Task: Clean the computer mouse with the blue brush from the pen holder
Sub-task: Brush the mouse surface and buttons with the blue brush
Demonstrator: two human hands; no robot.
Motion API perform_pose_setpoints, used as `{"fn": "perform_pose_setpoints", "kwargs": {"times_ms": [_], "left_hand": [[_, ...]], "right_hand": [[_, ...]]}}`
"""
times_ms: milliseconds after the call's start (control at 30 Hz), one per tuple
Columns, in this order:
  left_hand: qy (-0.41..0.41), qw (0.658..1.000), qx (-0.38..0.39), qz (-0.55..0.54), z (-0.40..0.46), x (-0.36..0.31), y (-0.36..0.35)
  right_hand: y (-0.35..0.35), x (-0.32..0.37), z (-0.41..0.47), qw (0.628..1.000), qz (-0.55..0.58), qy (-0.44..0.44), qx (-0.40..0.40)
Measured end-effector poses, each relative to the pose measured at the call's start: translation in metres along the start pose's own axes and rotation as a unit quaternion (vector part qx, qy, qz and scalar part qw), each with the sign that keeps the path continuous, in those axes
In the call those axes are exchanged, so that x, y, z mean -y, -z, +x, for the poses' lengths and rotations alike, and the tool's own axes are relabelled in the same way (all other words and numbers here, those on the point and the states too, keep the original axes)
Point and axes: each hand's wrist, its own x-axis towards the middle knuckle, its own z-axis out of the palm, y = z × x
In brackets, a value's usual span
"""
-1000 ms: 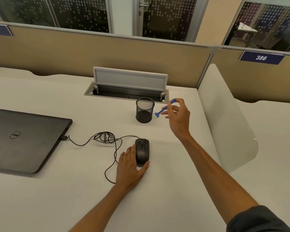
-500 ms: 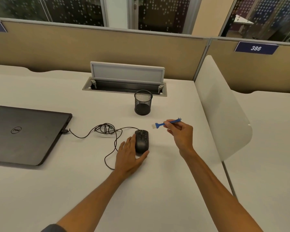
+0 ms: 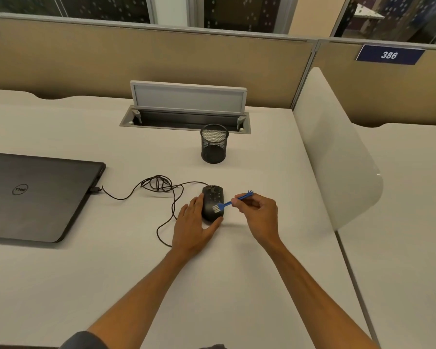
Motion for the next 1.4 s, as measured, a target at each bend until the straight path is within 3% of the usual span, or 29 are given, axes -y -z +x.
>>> {"fn": "perform_pose_setpoints", "kwargs": {"times_ms": [233, 500, 700, 900, 1067, 1133, 1400], "left_hand": [[-0.007, 1.000, 0.003, 0.001, 0.000, -0.002, 0.003], [-0.003, 1.000, -0.015, 0.004, 0.000, -0.003, 0.003], [-0.003, 1.000, 0.000, 0.001, 0.000, -0.001, 0.001], [-0.004, 1.000, -0.008, 0.006, 0.001, -0.003, 0.002], [-0.005, 1.000, -0.004, 0.005, 0.000, -0.001, 0.001], [-0.011, 1.000, -0.005, 0.005, 0.000, -0.001, 0.001], [-0.010, 1.000, -0.005, 0.014, 0.001, -0.002, 0.001]], "right_hand": [[-0.007, -0.004, -0.003, 0.999, -0.023, 0.027, 0.020], [0.008, -0.006, 0.011, 0.990, -0.110, 0.054, -0.066], [0.003, -0.009, 0.006, 0.993, -0.088, 0.052, 0.061], [0.007, -0.007, 0.021, 0.984, -0.147, 0.061, -0.081], [-0.007, -0.003, 0.016, 0.988, -0.125, 0.078, 0.048], [-0.010, -0.006, 0.018, 0.986, -0.139, 0.067, 0.058], [-0.008, -0.004, 0.040, 0.976, -0.193, 0.083, -0.062]]}}
